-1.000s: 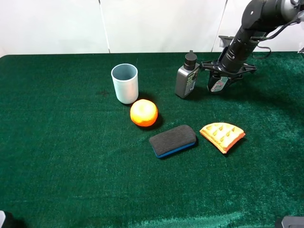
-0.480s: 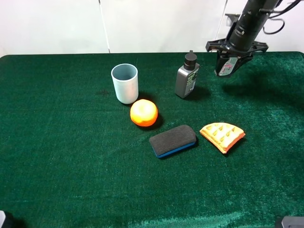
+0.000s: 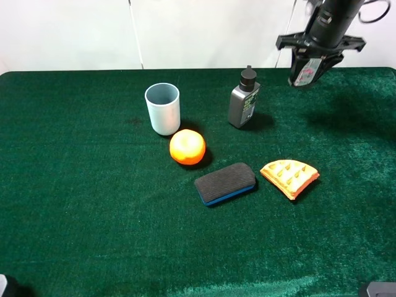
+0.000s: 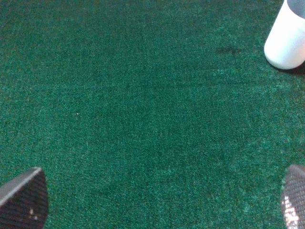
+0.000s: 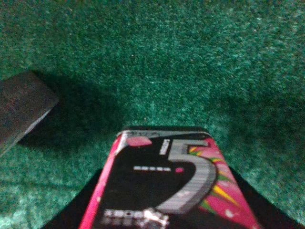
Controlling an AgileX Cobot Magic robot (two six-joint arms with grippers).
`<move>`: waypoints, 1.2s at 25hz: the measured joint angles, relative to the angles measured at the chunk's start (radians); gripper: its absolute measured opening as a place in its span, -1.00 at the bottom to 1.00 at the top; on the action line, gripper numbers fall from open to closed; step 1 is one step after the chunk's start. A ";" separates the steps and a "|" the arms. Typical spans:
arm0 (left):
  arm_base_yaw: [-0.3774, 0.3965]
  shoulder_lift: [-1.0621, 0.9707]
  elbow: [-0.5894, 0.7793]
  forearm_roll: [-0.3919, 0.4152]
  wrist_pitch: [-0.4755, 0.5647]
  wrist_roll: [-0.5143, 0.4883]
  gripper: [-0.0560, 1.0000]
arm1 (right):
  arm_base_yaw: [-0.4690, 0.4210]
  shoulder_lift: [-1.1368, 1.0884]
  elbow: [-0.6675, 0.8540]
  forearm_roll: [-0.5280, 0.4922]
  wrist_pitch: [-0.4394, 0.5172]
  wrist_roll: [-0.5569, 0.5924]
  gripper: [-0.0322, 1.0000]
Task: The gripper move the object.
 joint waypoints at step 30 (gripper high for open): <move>0.000 0.000 0.000 0.000 0.000 0.000 0.98 | 0.282 -0.182 -0.004 0.087 0.026 0.073 -0.28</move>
